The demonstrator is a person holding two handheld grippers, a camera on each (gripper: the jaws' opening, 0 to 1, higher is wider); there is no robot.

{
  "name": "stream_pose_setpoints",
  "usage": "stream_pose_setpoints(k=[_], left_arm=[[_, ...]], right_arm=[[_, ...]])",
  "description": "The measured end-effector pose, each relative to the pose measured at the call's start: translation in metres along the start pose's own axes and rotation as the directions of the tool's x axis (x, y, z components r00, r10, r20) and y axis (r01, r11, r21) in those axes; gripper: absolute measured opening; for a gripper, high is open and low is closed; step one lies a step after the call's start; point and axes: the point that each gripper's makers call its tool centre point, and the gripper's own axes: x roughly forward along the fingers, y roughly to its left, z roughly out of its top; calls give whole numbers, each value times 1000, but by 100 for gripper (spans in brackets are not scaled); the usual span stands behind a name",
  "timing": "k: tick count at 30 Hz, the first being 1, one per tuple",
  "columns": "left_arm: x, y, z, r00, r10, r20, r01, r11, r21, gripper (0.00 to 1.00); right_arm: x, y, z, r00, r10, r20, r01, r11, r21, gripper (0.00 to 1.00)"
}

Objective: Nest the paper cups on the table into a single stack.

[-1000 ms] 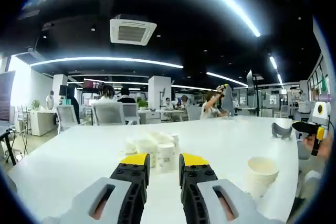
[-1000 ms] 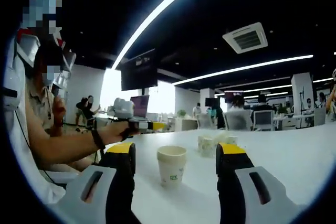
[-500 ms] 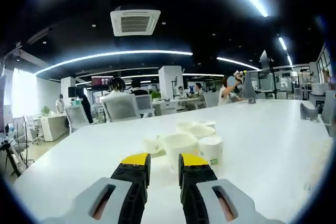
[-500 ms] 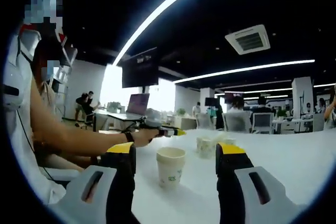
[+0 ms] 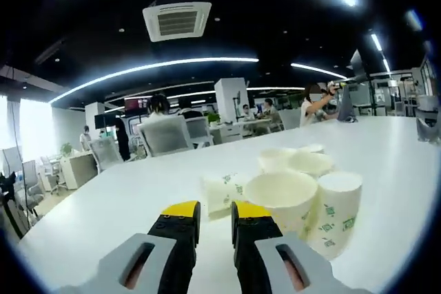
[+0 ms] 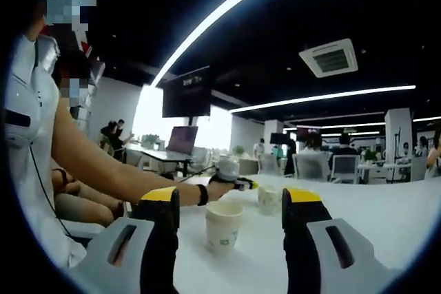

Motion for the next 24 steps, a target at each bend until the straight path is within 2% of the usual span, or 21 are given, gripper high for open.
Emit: stream_pose_setpoints(k=[6,12,18,20,24], left_arm=[[23,1,-10,1000,-14,-24,13,999,-52,16],[39,6,-22,999,-15,-47,10,996,-90,13],[52,-1,-23,998,-37,-51,35,999,-35,12],[54,0,-24,998,-24,-61,24,1000,8,12],[59,3,-23,998,-15,-65,17,1000,23,12]], right_arm=[[-2,-6,6,1000,-16,7,16,1000,-22,61],[-2,-11,-3,1000,-21,-11,21,1000,-18,61],[-3,-21,-5,999,-37,-16,37,999,-17,60],[-2,-23,-9,999,-39,-20,39,999,-7,60],[-2,-23,-13,999,-38,-24,38,999,-1,60]])
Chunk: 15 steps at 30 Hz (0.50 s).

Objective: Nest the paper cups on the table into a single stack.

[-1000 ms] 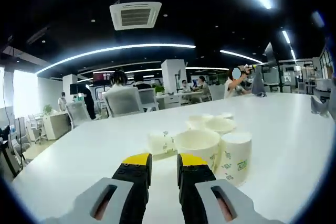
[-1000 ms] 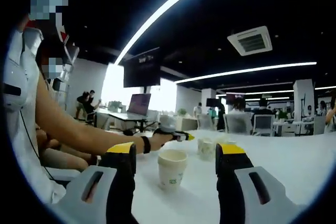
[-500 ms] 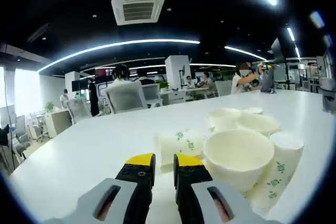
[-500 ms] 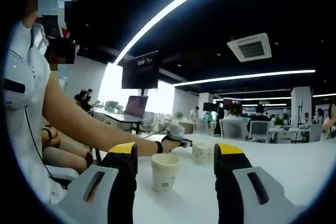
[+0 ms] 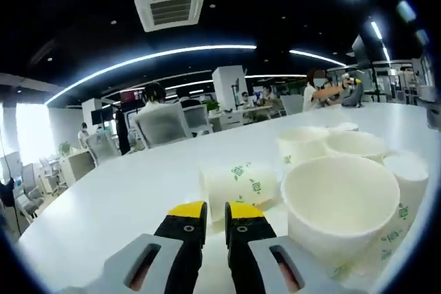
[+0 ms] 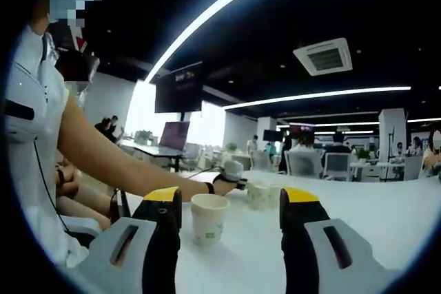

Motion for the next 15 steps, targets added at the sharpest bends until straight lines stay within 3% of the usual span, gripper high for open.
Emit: stream_pose_setpoints(k=[4,8,15], left_arm=[[4,6,-1,1000,5,-6,-5,999,-34,11],[6,8,-5,1000,-8,-8,7,999,-39,2],[4,3,-5,1000,-21,-10,21,1000,5,1]], right_arm=[[0,0,-2,1000,1,-5,-1,1000,3,60],[-3,-4,-2,1000,-6,1,6,1000,5,58],[-2,-5,-5,1000,-6,3,6,1000,14,58]])
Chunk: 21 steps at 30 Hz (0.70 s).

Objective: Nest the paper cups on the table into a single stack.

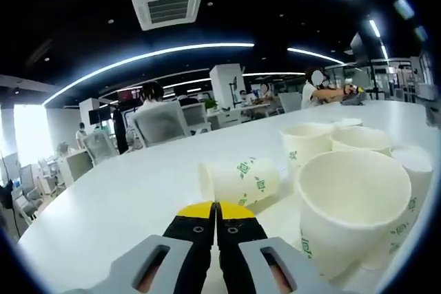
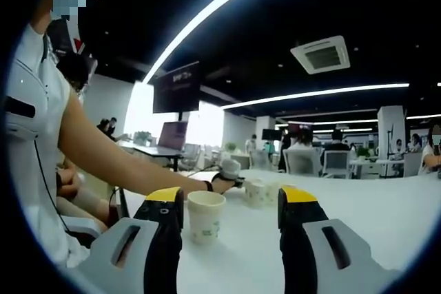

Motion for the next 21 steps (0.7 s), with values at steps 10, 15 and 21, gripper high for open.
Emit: stream_pose_setpoints(k=[10,15,21], left_arm=[[-48,18,1,999,35,9,-36,999,20,0],[-88,28,3,999,51,10,-51,998,43,0],[-147,33,14,998,58,15,-58,998,-12,0]], right_arm=[[6,12,-8,999,35,25,-36,999,41,56],[13,22,-7,997,63,40,-65,996,54,56],[20,35,0,993,91,72,-96,993,67,56]])
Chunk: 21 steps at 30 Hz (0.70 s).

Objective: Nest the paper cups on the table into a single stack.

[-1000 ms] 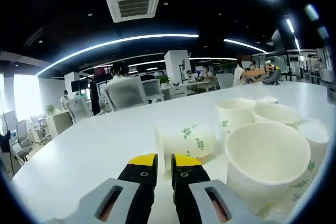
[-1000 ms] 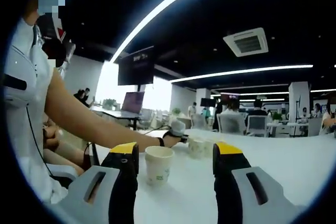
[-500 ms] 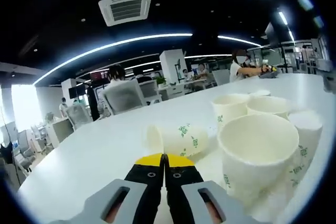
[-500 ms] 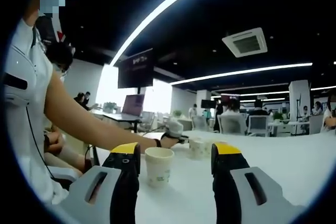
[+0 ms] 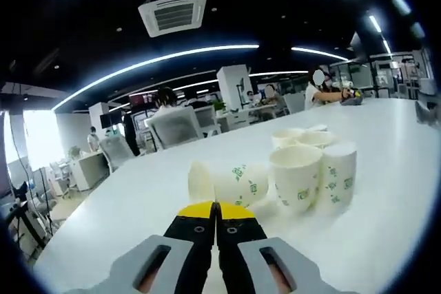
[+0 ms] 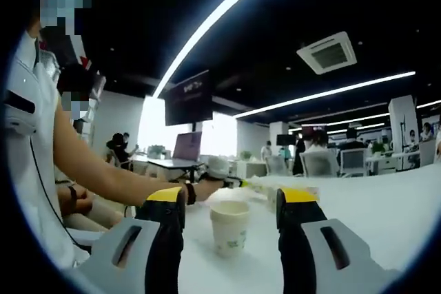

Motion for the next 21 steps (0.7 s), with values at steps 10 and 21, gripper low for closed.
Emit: stream_pose_setpoints(k=[10,21], left_arm=[[-114,-15,58,985,10,173,-33,991,132,0],[-249,-86,81,960,-95,264,83,995,57,0]], right_arm=[[12,29,10,998,56,7,-56,998,-30,55],[13,57,12,996,89,-14,-89,995,-50,55]])
